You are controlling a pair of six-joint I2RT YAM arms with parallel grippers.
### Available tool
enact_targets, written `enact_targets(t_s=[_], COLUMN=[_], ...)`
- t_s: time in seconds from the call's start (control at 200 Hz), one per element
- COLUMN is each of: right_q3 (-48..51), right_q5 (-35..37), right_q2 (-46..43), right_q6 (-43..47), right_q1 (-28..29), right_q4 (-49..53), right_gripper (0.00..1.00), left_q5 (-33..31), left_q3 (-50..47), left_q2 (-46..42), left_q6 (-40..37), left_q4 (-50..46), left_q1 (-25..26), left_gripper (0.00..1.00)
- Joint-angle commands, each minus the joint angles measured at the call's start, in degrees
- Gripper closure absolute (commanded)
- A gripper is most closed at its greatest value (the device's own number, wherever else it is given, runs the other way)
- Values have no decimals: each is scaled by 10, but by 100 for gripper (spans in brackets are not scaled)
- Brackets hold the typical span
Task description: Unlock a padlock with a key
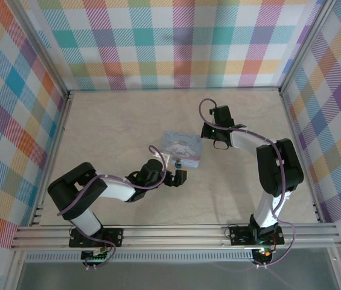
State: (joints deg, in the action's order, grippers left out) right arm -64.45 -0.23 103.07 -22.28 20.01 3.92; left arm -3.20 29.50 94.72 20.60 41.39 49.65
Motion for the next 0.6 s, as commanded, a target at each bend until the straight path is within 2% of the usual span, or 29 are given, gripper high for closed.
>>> enact_targets(t_s=[0.0, 0.13, 0.405, 0.485, 0.595], right_q3=[-2, -4, -6, -6, -5], right_q5=[-8, -10, -15, -14, -13], right_q2=[12, 17, 28, 29, 27], right_q6=[-13, -15, -23, -24, -24], right_q1=[7, 12, 20, 24, 27], right_q4=[-9, -13, -21, -23, -23], right_gripper=[100, 100, 100, 100, 100], left_q5=[-28, -26, 30, 52, 72], left_q3=[29, 47, 71, 80, 80], left_q2=[31, 63, 104, 113, 122], left_q6=[-22, -13, 8, 10, 19], left_q4=[50, 65, 86, 89, 117], left_q1=[13, 16, 17, 16, 14], left_gripper=[0, 1, 5, 9, 9])
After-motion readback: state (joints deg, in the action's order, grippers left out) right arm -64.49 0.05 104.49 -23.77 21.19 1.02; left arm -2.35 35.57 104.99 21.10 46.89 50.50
